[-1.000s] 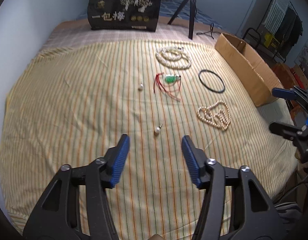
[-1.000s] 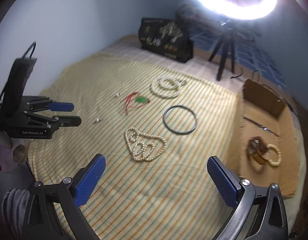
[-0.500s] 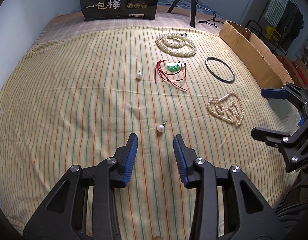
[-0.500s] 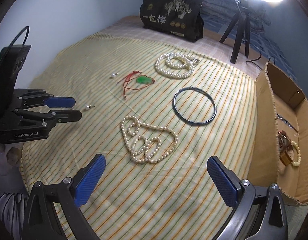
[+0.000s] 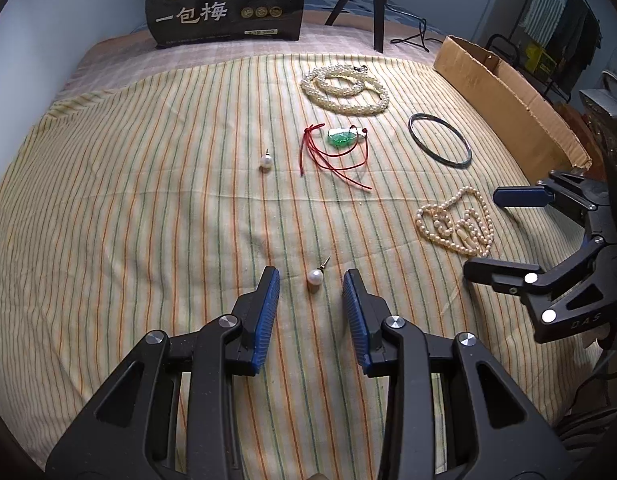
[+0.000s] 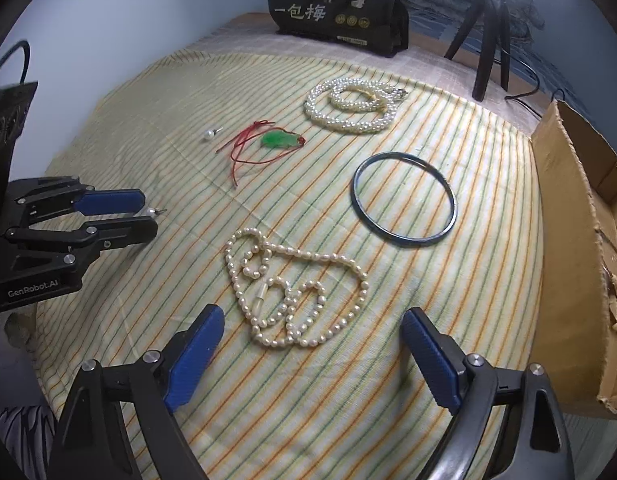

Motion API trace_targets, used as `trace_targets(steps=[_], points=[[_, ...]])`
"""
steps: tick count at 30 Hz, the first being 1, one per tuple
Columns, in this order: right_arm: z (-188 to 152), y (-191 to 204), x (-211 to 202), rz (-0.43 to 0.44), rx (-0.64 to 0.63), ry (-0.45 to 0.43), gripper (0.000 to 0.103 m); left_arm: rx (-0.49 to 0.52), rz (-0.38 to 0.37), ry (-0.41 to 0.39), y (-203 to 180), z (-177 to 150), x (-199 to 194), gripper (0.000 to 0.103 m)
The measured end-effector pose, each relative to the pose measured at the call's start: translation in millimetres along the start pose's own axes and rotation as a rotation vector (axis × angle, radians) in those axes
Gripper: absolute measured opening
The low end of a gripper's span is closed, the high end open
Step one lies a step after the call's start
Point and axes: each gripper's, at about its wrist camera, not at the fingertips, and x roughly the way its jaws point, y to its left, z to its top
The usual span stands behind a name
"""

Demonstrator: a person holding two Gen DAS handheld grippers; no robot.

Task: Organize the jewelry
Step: 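Close left tool on the pearl earring while right tool grasps the pearl necklace, then carry earring in left tool and necklace in right tool over the box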

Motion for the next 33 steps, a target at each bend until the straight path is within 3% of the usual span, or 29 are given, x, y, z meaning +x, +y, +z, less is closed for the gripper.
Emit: trace_targets(steps=[4,5,9,11,15,19,24,33], points=[[2,5,3,-0.015,-0.022,-0.004,0.090,0.012,0.003,-0.001,-2,-1,1,0.023],[2,6,4,-0.017,-0.023,-0.004,0.089,0.017,0.002,-0.001,-3,-1,2,0.017],[2,11,4,-0.032,-0.051,-0.003,0.080,0.055,0.014,0.001,-11,-2,5,0.006],[3,14,3,-0.030,-0.061,-0.003,0.074,0.060,0.012,0.000,-14,-2,6,0.006],[5,18,2,-0.021,-0.073,-0.004,0.057,0.051,0.010,-0.008,-14,-3,6,0.006],[6,19,0,-0.007,-0.080,-0.005,0.031,0.041,0.003,-0.013,-12,-2,6,0.006],[9,13,-1,-0.001,-0.052,-0.007,0.012,0.022,-0.004,-0.020,-10,-3,4,0.006],[6,0,-15,0.079,0.037,-0.037,0.008,-0.009,-0.003,-0.045,-1,-4,-8,0.006]])
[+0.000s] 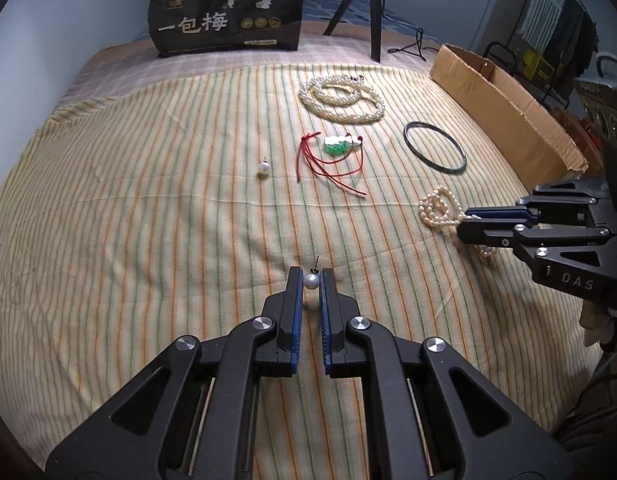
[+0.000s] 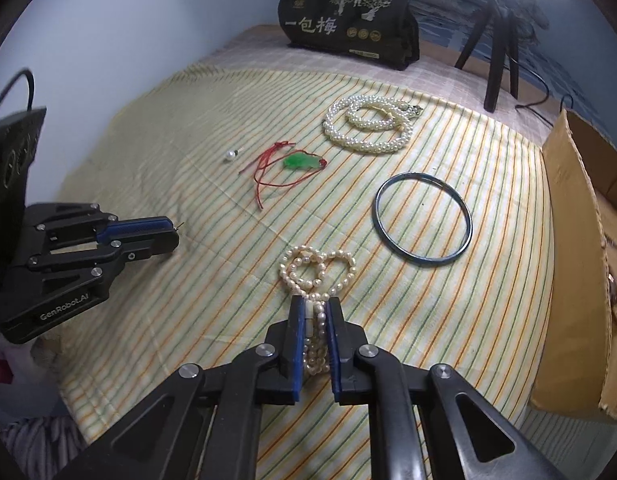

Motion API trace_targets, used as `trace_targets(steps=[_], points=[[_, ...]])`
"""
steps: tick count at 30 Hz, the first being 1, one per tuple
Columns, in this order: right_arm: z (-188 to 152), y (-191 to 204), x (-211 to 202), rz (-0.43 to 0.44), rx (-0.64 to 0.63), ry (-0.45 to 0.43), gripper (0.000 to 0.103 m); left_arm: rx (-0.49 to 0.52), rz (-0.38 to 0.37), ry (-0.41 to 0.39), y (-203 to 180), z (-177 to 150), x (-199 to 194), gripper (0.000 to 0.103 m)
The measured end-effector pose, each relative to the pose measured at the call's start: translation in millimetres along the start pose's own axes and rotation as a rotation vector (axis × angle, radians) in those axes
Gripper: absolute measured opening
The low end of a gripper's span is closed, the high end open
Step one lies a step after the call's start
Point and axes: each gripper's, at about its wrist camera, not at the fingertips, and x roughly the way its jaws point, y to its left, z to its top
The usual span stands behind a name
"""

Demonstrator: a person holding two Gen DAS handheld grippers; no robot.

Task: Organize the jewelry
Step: 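Carry earring in left tool and necklace in right tool over the box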

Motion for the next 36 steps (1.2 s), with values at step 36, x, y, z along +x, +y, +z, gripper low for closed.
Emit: trace_targets(steps=[36], points=[[-7,-34,-143,-0.067,0.048,-0.188,0.005,0.059,-0.047,-0.125,-43,30,-64,0.006]])
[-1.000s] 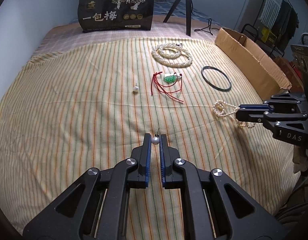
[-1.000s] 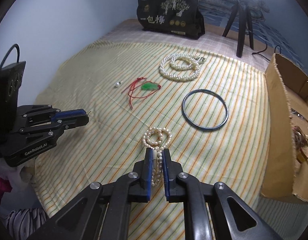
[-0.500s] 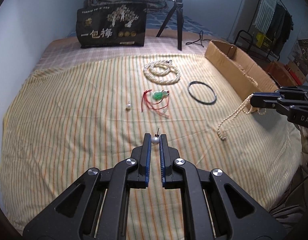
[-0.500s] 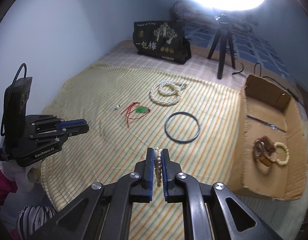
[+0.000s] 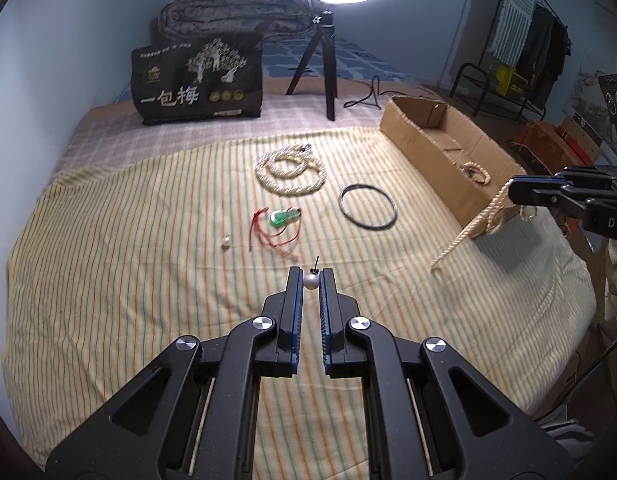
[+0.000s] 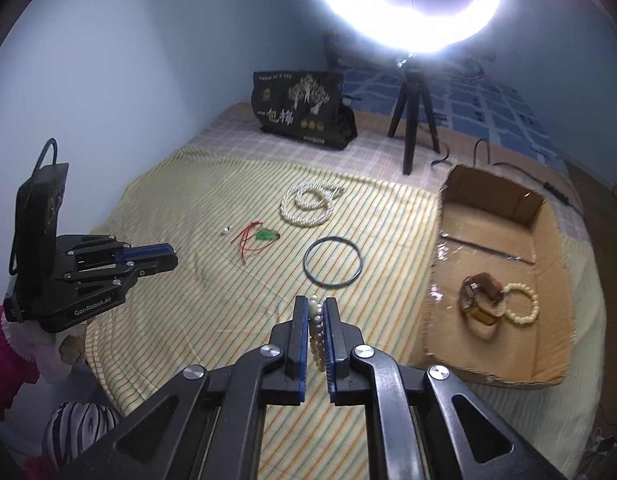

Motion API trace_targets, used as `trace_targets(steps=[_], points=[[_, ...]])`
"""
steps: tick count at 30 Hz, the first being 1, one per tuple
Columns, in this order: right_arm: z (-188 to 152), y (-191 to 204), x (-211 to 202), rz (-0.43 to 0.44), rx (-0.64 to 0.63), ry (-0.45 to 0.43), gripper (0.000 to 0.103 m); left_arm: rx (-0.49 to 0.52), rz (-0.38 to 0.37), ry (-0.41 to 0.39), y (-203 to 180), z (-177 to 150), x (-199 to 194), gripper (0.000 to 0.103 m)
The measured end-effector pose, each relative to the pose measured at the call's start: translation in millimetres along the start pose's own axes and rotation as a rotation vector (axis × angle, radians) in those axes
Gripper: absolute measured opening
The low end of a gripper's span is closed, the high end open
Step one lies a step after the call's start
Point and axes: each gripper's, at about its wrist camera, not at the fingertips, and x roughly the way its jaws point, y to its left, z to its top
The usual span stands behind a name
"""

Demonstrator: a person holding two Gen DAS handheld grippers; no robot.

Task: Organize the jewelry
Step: 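Carry earring in left tool and necklace in right tool over the box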

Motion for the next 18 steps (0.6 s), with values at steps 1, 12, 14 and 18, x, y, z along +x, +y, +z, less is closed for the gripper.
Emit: trace_targets(steps=[1,12,14,18], points=[[1,-2,-4,-0.004,0.002,-0.004,0.004,0.003,-0.005,-0.004,-2,2,-1,0.006],[15,-45,-52,-0.089,0.043,-0.074,0.004,0.053,-0.055,-0.052,-42,38,1,0.006],[16,-53,-57,-0.105,0.046,-0.080,0.004,0.061,-0.066,-0.062,-49,46,2,0.006],[21,-69,-64,-0.138,0.056,-0.096,0.004,0.079,-0.091,-0.083,-67,66,5,0.006]])
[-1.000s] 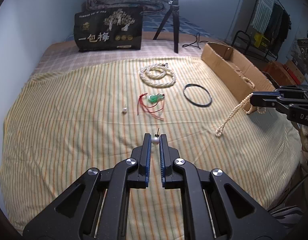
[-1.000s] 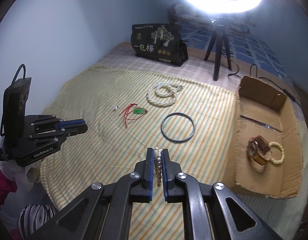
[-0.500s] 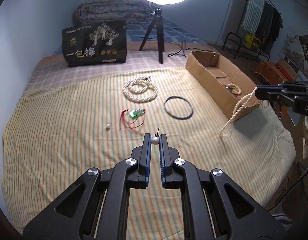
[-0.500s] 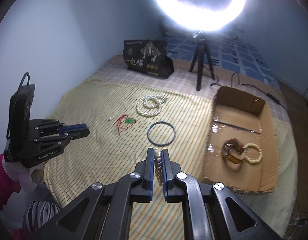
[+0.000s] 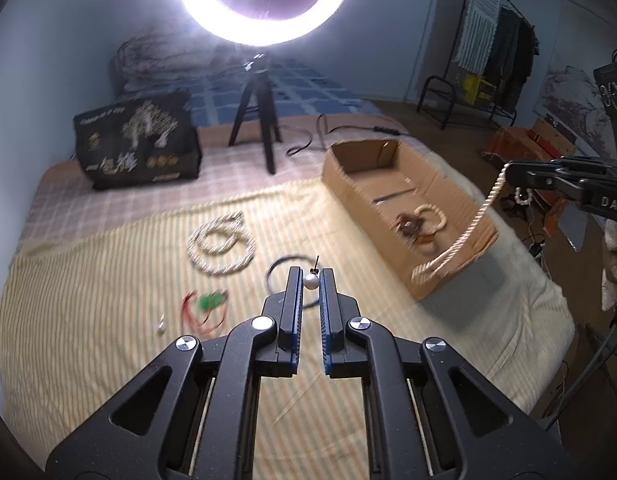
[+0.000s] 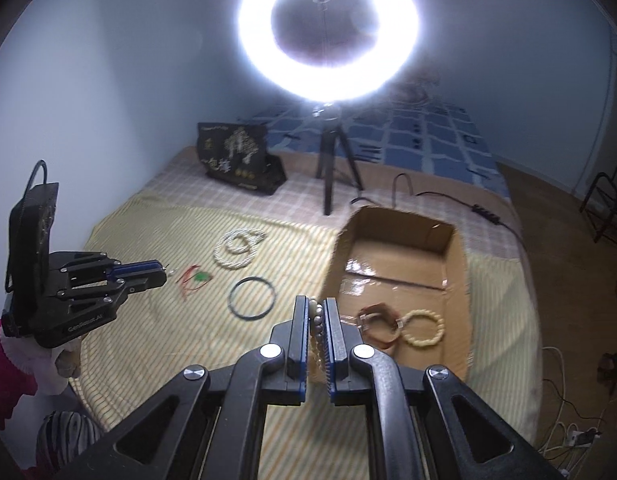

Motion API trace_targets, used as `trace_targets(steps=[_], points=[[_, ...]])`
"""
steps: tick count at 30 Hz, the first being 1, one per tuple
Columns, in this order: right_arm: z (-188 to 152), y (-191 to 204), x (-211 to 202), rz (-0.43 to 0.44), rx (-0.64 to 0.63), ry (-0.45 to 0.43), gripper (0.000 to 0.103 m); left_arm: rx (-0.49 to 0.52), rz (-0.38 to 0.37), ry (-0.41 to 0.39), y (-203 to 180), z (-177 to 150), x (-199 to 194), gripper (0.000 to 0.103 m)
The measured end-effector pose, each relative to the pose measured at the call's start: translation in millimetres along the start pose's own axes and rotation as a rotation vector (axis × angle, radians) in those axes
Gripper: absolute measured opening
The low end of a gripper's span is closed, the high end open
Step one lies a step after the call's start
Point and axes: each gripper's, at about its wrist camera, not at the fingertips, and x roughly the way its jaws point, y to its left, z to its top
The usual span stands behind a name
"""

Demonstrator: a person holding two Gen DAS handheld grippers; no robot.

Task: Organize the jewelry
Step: 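Carry earring in left tool and necklace in right tool over the box, then lower into the box and open left tool while right tool releases the necklace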

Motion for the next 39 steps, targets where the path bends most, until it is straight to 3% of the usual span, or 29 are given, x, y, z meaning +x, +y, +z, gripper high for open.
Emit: trace_targets(steps=[13,24,39], points=[[35,-52,-2,-0.063,0.039,-0.055,0.004,0.072,-0.071,-0.023,-59,42,29,0.006],[61,-95,34,-0.108,0.065,-0.045,0.004,0.102,-0.092,-0.017,-92,61,64,0.006],[59,-123,101,-0.040,0.178,0.014,0.008,0.093,-0.093,0.027,-107,69,111,0.006]])
